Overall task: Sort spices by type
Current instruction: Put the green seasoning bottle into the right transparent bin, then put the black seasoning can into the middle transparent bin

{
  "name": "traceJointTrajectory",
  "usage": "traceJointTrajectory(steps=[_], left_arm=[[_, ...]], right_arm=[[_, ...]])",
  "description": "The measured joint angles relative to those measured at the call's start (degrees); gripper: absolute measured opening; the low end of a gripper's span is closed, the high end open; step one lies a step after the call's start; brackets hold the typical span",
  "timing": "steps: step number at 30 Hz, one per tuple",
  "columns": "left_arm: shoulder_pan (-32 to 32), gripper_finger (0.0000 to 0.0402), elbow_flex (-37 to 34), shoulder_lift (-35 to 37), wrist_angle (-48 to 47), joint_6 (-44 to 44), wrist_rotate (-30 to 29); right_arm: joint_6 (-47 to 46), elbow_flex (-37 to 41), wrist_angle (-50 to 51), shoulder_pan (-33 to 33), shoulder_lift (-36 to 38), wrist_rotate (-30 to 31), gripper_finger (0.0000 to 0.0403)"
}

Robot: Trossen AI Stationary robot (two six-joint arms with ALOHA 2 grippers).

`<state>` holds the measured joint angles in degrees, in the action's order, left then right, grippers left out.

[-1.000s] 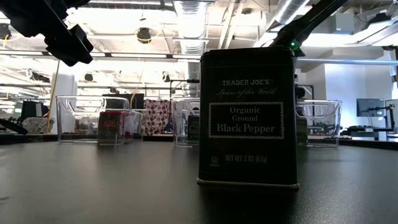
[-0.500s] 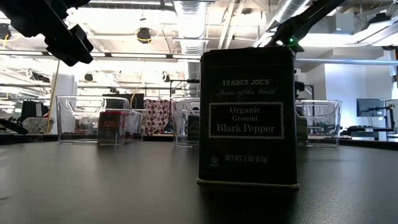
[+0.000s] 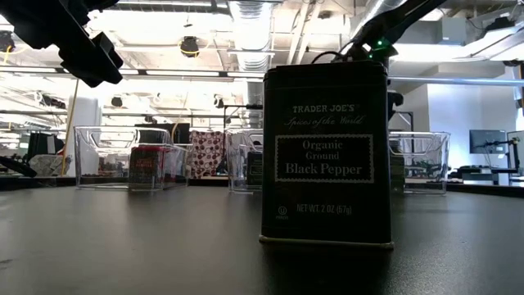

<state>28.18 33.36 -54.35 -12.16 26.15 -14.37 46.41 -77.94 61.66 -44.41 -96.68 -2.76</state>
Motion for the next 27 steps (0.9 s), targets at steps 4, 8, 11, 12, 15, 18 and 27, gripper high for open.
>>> traceJointTrajectory(steps=[4,8,11,12,15,18,27], left_arm=[[0.01,0.0194,0.0,0.0,0.0,0.0,0.0],[0.01,0.0194,0.0,0.0,0.0,0.0,0.0],[0.02,0.0194,0.0,0.0,0.02,0.07,0.0],[0.02,0.0194,0.0,0.0,0.02,0.07,0.0],[0.02,0.0194,0.0,0.0,0.02,0.09,0.0],[0.02,0.0194,0.0,0.0,0.03,0.11,0.01],[0.02,0.0194,0.0,0.0,0.02,-0.2,0.02]], right_arm=[[-0.88,-2.17,2.6,-0.6,0.0,-0.01,0.0296],[-4.44,-4.93,4.31,-2.4,0.0,-0.03,0.0296],[-8.04,-6.82,5.69,-4.15,0.04,-0.03,0.0296],[-9.49,-7.27,5.93,-4.67,0.04,-0.03,0.0296],[-14.45,-7.4,5.66,-6.29,1.28,-0.26,0.0296],[-19.9,-7.31,3.79,-6.96,3.44,-2.26,0.0296],[-39.42,6.04,-30.84,-0.38,15.76,-14.12,0.0296]])
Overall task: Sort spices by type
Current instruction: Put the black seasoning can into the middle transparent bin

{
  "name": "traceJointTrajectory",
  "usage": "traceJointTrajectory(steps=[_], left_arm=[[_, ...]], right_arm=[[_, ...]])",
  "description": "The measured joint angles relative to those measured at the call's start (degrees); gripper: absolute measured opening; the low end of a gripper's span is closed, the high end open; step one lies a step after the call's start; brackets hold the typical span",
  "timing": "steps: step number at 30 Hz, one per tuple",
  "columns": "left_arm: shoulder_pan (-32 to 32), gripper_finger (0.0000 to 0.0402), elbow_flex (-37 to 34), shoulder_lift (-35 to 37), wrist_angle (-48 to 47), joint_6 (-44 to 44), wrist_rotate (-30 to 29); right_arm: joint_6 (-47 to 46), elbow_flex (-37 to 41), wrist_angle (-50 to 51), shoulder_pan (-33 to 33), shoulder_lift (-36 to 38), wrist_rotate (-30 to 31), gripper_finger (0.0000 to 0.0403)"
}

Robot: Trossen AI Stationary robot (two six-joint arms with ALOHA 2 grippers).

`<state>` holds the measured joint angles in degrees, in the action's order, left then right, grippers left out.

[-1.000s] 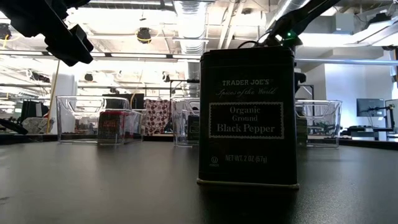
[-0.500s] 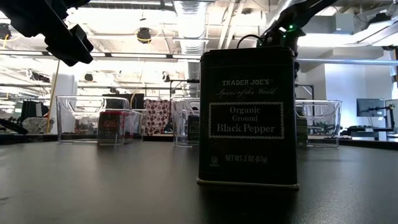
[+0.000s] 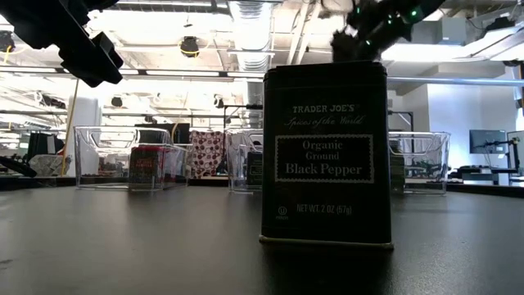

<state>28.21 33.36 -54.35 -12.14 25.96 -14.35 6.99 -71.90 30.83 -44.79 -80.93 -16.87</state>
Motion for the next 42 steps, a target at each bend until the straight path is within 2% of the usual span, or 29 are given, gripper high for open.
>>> traceJointTrajectory(steps=[6,10,14,19,22,25,34,37,42], left_arm=[[0.0,0.0194,0.0,0.0,0.0,-1.46,0.0],[0.0,0.0194,0.0,0.0,0.0,-3.76,0.01],[0.0,0.0194,0.0,0.01,-0.02,-4.61,0.02],[0.0,0.0194,0.0,0.0,0.02,-4.15,0.02],[0.0,0.0194,0.0,0.01,0.05,-2.39,0.04],[0.0,0.0194,0.0,0.02,0.05,-2.29,0.04],[0.0,0.0194,0.0,0.02,0.0,-2.19,0.02],[0.0,0.0194,0.0,0.02,-0.02,-2.16,0.02],[0.0,0.0194,0.0,0.02,-0.02,-2.16,0.02]], right_arm=[[-15.5,6.09,-21.34,9.3,2.09,-0.01,0.0296],[-24.03,6.63,-28.86,15.77,0.57,1.67,0.0296],[-24.29,6.65,-31.29,23.79,-1.83,9.9,0.0296],[-17.16,6.65,-30.83,33.95,-3.91,21.8,0.0296],[-16.66,6.64,-29.09,39.01,-3.63,28.48,0.0296],[-20.23,6.63,-24.73,42.83,-2.37,32.07,0.0296],[-34.04,6.63,-7.12,52.52,-0.75,33.39,0.0296],[-43.66,6.63,1.01,55.87,-0.76,33.35,0.0296],[-67.7,6.19,18.18,63.54,-0.76,33.25,0.0295]])
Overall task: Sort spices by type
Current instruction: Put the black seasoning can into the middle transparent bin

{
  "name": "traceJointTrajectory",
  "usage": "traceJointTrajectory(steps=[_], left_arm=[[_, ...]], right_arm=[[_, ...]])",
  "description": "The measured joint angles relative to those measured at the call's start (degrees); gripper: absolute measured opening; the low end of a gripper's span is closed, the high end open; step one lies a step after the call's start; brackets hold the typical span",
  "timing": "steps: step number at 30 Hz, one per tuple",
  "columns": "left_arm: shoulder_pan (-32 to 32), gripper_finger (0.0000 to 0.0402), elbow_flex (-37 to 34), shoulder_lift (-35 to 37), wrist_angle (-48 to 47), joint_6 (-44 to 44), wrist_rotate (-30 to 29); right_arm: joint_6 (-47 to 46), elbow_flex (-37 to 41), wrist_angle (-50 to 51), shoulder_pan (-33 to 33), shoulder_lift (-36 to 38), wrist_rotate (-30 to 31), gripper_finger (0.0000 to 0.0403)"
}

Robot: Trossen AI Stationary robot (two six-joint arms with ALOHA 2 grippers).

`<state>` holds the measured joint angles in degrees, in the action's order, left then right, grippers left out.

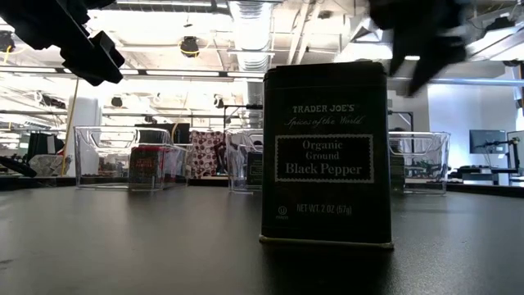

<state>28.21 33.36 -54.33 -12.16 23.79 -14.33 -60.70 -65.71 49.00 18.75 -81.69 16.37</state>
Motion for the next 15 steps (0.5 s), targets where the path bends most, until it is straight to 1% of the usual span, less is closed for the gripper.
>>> traceJointTrajectory(steps=[4,7,10,15], left_arm=[[0.0,0.0194,0.0,0.0,-0.02,0.0,0.0],[0.0,0.0194,0.0,0.0,-0.02,0.0,0.0],[0.0,0.0194,0.0,0.0,-0.02,0.0,0.0],[0.0,0.0194,0.0,0.0,0.0,0.7,0.0]], right_arm=[[-16.78,-1.4,12.46,7.16,0.0,-0.6,0.0295],[-27.98,-2.99,18.65,11.91,0.01,-3.4,0.0295],[-37.23,-3.15,19.77,16.37,-0.02,-6.56,0.0295],[-48.69,-3.18,19.66,22.87,-0.04,-9.83,0.0295]])
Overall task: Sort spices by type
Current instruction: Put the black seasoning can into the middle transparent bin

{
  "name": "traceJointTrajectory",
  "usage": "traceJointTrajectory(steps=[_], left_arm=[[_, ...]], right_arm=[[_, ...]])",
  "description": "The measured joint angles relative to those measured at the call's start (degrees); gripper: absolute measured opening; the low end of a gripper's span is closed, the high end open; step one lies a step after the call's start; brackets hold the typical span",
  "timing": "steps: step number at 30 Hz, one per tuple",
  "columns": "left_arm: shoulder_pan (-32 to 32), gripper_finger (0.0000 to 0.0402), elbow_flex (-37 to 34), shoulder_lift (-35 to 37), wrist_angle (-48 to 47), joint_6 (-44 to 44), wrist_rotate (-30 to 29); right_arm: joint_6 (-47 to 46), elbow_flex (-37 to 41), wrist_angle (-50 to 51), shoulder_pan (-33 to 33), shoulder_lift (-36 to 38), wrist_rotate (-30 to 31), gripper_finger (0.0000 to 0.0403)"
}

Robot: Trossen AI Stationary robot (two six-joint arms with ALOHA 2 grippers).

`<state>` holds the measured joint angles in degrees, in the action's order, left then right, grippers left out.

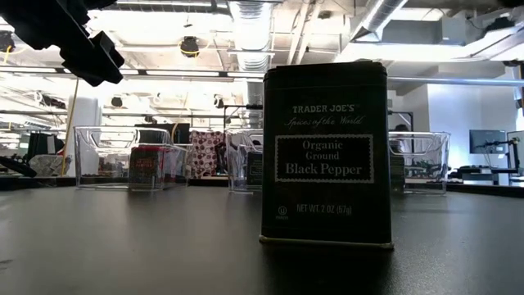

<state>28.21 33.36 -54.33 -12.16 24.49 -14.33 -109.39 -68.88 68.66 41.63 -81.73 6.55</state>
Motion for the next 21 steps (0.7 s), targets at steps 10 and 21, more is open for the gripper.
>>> traceJointTrajectory(steps=[10,21], left_arm=[[0.0,0.0194,0.0,0.0,-0.01,-0.61,-0.02],[0.0,0.0194,0.0,0.0,-0.22,0.11,-0.02]], right_arm=[[-18.38,0.0,-2.61,10.76,-0.14,-3.91,0.0294],[-19.92,-12.53,4.12,13.51,-11.14,-9.9,0.0289]])
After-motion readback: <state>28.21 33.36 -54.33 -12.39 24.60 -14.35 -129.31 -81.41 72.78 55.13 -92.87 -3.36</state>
